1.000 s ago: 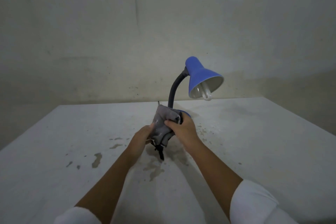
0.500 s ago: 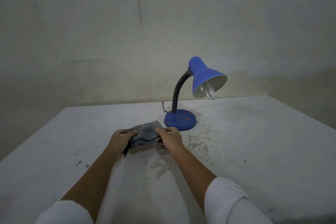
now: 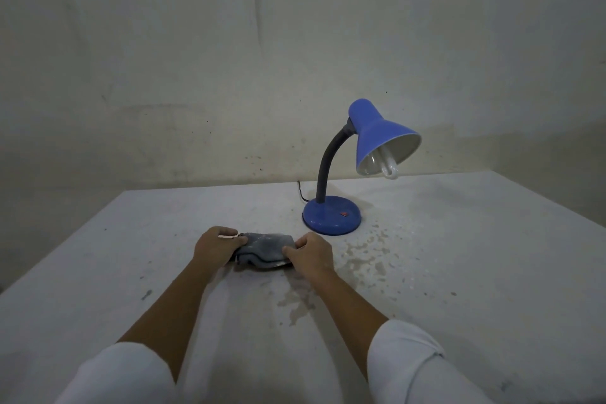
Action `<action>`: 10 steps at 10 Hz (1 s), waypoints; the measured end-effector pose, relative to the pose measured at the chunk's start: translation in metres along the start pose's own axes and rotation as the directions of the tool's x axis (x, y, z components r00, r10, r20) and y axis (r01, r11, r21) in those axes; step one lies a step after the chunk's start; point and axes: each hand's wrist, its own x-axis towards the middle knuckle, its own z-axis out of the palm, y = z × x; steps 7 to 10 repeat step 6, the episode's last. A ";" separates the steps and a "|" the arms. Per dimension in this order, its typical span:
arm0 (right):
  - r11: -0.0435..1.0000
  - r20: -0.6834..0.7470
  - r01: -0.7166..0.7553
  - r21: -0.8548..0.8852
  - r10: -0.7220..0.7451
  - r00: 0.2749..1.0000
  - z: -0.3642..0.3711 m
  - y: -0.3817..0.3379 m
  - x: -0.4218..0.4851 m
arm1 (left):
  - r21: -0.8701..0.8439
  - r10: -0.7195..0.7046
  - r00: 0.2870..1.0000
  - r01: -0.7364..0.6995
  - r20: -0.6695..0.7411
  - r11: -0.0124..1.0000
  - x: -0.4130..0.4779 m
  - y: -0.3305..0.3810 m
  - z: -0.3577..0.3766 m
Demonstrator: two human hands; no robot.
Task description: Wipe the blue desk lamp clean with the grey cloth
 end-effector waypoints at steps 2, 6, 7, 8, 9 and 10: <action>0.997 0.026 0.018 -0.069 -0.016 1.000 -0.004 -0.001 0.000 | 0.132 0.049 0.995 -0.060 0.082 0.989 -0.006 -0.004 -0.003; 0.975 0.069 0.144 -0.171 -0.134 0.989 -0.039 -0.032 -0.002 | 0.376 0.209 0.973 -0.231 0.101 0.897 -0.017 0.024 -0.017; 0.975 0.069 0.144 -0.171 -0.134 0.989 -0.039 -0.032 -0.002 | 0.376 0.209 0.973 -0.231 0.101 0.897 -0.017 0.024 -0.017; 0.975 0.069 0.144 -0.171 -0.134 0.989 -0.039 -0.032 -0.002 | 0.376 0.209 0.973 -0.231 0.101 0.897 -0.017 0.024 -0.017; 0.975 0.069 0.144 -0.171 -0.134 0.989 -0.039 -0.032 -0.002 | 0.376 0.209 0.973 -0.231 0.101 0.897 -0.017 0.024 -0.017; 0.975 0.069 0.144 -0.171 -0.134 0.989 -0.039 -0.032 -0.002 | 0.376 0.209 0.973 -0.231 0.101 0.897 -0.017 0.024 -0.017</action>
